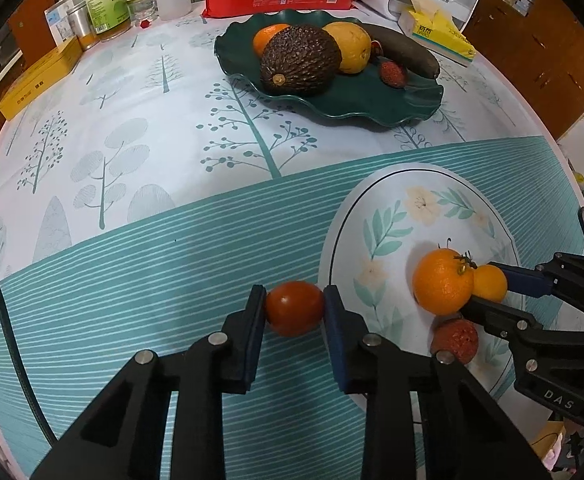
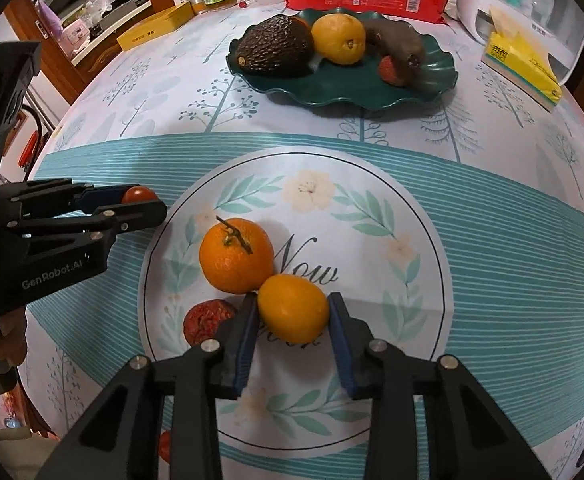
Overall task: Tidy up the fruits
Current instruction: 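Grasp a cherry tomato with the left tool while the right tool grasps the small yellow fruit, then carry tomato and yellow fruit onto the green plate and open both tools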
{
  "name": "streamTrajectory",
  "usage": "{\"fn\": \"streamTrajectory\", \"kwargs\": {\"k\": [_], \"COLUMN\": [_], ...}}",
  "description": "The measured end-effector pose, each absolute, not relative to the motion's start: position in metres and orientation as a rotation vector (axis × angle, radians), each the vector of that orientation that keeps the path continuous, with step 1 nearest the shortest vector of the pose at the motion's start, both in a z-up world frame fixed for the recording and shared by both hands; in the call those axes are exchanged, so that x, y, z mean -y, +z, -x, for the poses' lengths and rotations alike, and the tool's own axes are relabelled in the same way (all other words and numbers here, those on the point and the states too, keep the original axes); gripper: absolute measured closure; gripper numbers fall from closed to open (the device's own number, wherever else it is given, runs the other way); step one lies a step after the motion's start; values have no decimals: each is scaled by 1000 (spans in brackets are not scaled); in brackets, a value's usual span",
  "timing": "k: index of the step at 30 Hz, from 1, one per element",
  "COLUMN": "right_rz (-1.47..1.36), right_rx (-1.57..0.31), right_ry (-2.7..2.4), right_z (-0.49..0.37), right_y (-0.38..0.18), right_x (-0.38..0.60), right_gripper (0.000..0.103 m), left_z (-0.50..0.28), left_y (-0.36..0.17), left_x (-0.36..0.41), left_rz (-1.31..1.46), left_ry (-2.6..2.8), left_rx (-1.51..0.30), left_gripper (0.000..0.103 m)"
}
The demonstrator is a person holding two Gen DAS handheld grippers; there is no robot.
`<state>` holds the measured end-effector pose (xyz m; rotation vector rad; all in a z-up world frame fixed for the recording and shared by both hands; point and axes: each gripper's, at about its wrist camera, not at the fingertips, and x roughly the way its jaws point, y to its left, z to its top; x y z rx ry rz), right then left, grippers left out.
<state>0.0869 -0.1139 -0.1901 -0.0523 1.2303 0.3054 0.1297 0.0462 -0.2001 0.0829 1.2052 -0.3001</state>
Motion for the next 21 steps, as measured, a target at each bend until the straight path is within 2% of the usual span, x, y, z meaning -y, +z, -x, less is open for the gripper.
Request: {"fn": "streamTrajectory", "kwargs": {"k": [11, 21], "right_rz": [14, -44], "right_rx": [-1171, -1101], "right_ry": [302, 324], "right_z": [-77, -68], "right_y": [-156, -91], "right_x": [126, 138], "right_gripper": [69, 69], "left_z": [-113, -100], "left_y": [-169, -116], "left_x": [-36, -20], "left_rz": [-106, -158], "left_ry": [-282, -296], "left_rx": [-1178, -1123], "left_gripper": [76, 77]}}
